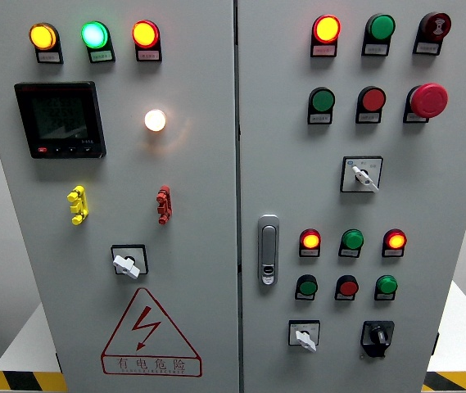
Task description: Trip black knob to open circuit
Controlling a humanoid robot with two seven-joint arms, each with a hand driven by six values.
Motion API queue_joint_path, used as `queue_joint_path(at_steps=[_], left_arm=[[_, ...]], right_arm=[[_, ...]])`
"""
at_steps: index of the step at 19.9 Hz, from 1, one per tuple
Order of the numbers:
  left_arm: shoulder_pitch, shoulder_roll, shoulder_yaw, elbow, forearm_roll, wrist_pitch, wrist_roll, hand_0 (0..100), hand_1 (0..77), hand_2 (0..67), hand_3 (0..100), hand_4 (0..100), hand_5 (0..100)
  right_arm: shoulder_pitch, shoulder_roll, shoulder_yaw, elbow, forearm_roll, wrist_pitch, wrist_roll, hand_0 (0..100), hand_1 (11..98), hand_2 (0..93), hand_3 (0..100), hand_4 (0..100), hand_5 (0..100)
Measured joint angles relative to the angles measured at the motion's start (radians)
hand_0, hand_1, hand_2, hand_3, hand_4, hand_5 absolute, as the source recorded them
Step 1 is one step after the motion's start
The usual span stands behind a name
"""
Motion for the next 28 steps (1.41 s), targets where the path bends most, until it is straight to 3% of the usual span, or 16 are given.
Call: queue_joint_path(at_steps=[12, 18, 20, 22, 25, 26, 28], left_arm=[[0.0, 0.0, 0.0, 0.0, 0.0, 0.0, 0.0, 0, 3.4, 12.8, 21, 7, 2], [0.0, 0.0, 0.0, 0.0, 0.0, 0.0, 0.0, 0, 3.3, 12.8, 21, 7, 2], [0.0, 0.0, 0.0, 0.0, 0.0, 0.0, 0.0, 0, 3.4, 12.8, 21, 7, 2], [0.0, 0.0, 0.0, -0.001, 0.0, 0.0, 0.0, 0, 3.4, 12.8, 21, 7, 2], [0.0, 0.0, 0.0, -0.001, 0.0, 0.0, 0.0, 0, 3.5, 12.8, 21, 7, 2], [0.0, 0.0, 0.0, -0.001, 0.0, 0.0, 0.0, 0, 3.5, 12.8, 21, 7, 2], [0.0, 0.0, 0.0, -0.001, 0.0, 0.0, 0.0, 0, 3.4, 12.8, 21, 7, 2]], right_arm=[[0.021, -0.0014, -0.03, -0.006, 0.016, -0.003, 0.009, 69, 35.6, 5.8, 14, 8, 14], [0.06, 0.0001, -0.149, -0.037, 0.185, 0.0, 0.015, 69, 35.7, 5.9, 15, 8, 14], [0.06, -0.0032, -0.092, -0.016, 0.172, 0.0, 0.015, 69, 35.9, 5.9, 15, 8, 14], [0.042, -0.0022, 0.11, 0.001, 0.017, -0.001, -0.002, 67, 37.5, 5.9, 17, 9, 14], [-0.002, -0.0012, 0.407, 0.024, -0.397, 0.021, -0.031, 67, 37.3, 5.9, 16, 8, 14], [-0.016, -0.0013, 0.475, 0.049, -0.488, 0.042, -0.039, 67, 37.2, 5.9, 16, 8, 14], [-0.032, -0.0045, 0.556, 0.1, -0.58, 0.068, -0.062, 67, 37.1, 5.9, 16, 8, 14]])
